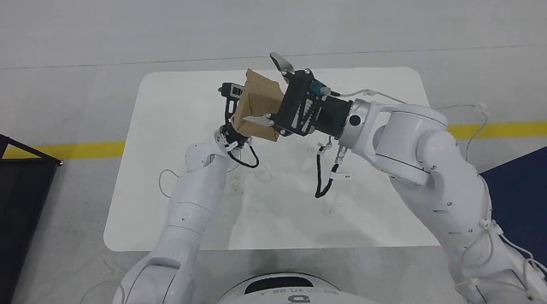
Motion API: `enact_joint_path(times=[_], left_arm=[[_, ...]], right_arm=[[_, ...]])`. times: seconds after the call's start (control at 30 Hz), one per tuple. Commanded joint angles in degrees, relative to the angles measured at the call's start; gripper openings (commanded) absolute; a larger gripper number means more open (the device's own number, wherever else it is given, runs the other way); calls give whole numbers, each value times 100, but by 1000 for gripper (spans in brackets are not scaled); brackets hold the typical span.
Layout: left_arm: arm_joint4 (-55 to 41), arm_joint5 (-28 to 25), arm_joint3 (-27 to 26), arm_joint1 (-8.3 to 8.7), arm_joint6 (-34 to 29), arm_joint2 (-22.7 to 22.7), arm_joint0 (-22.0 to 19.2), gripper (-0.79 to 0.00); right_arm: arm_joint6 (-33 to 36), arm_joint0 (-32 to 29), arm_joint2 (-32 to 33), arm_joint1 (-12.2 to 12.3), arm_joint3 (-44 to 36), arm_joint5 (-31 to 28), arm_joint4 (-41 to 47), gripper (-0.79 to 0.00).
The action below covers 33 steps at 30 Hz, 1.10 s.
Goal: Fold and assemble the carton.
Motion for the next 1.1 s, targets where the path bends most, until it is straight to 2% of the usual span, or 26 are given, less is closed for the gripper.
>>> enact_joint_path(times=[0.0, 0.13, 0.17, 0.5, 0.6, 0.63, 0.7, 0.83, 0.93, 1.0, 1.07], left_arm=[[10, -2, 0, 0, 2, 0, 0, -785], [10, -2, 0, 0, 2, 0, 0, -785], [10, -2, 0, 0, 2, 0, 0, -785], [10, -2, 0, 0, 2, 0, 0, -785], [10, -2, 0, 0, 2, 0, 0, -748], [10, -2, 0, 0, 2, 0, 0, -785], [141, -19, -125, 22, 190, -41, 46, -785], [1000, 35, -615, 155, 544, -231, 171, -785], [2047, 90, -977, 276, 820, -399, 144, -785], [3539, 243, -1256, 404, 939, -531, 30, -785], [4407, 409, -1632, 473, 1200, -587, -27, -785]], right_arm=[[0, 0, 0, 0, 0, 0, 0, -86], [0, 0, 0, 0, 0, 0, 0, -58], [0, 0, 0, 0, 0, 0, 0, 0], [0, 0, 0, 0, 0, 0, 0, 0], [0, 0, 0, 0, 0, 0, 0, 0], [-204, -117, 84, -5, 104, 164, 245, 0], [-335, -344, 431, 36, 316, 212, 398, 0], [-579, -1035, 1314, 151, 445, 71, 820, 0], [-667, -1655, 2031, 235, 389, -7, 968, 0], [-661, -2045, 2429, 278, 245, -70, 998, 0], [-651, -2399, 2749, 309, 72, -128, 1021, 0]])
